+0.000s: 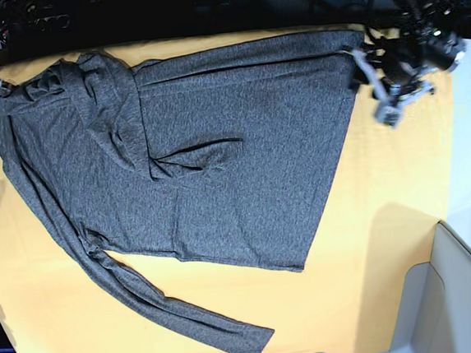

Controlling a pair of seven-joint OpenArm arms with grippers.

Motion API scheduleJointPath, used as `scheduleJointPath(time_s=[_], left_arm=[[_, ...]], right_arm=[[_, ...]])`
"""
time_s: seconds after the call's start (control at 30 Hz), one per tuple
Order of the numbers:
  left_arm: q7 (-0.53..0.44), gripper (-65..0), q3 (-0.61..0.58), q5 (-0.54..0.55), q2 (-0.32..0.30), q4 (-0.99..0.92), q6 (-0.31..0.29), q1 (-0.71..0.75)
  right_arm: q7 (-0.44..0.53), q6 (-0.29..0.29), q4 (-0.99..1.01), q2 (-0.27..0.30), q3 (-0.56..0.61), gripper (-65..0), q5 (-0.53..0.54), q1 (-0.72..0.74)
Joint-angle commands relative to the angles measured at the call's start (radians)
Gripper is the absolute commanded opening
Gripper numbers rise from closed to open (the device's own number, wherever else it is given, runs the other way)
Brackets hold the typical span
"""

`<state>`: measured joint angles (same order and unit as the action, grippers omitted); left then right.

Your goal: Fold the T-shirt properly

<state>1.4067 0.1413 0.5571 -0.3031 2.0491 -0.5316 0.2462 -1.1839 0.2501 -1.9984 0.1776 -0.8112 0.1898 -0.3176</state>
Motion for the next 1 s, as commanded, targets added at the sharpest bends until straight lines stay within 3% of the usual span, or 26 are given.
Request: scheduleJointPath(time_s=[0.0, 0.13, 0.33, 0.5, 0.7, 0.97], left_arm=[[-0.01, -36.7, -0.075, 0.021, -0.017, 0.018, -0.002, -0.026], [-0.01, -35.8, -0.256, 0.019, -0.011, 0.018, 0.003, -0.106], [-0.01, -37.1, -0.369, 0.019, 0.02, 0.017, -0.003, -0.175], [-0.01, -36.9, -0.454, 0.017, 0.097, 0.011, -0.003, -0.216], [-0.01, -32.3, -0.503, 0.014, 0.209, -0.012, -0.003, -0.236], [-0.01, -32.0, -0.524, 0.014, 0.276, -0.097, 0.0, -0.273]], right_arm=[[0.017, -0.004, -0.02, 0.017, 0.008, -38.9, -0.005, 0.005], [0.017, -0.004, -0.022, -0.019, 0.074, -38.9, -0.005, 0.005], [0.019, -0.004, -0.022, -0.1, 0.082, -38.9, -0.005, 0.015], [0.019, -0.004, -0.025, -0.157, 0.083, -38.9, 0.017, 0.025], [0.015, -0.004, -0.046, -0.158, 0.082, -39.2, 0.225, -0.022], [0.019, -0.004, -0.057, -0.097, 0.057, -39.2, 0.517, -0.131]])
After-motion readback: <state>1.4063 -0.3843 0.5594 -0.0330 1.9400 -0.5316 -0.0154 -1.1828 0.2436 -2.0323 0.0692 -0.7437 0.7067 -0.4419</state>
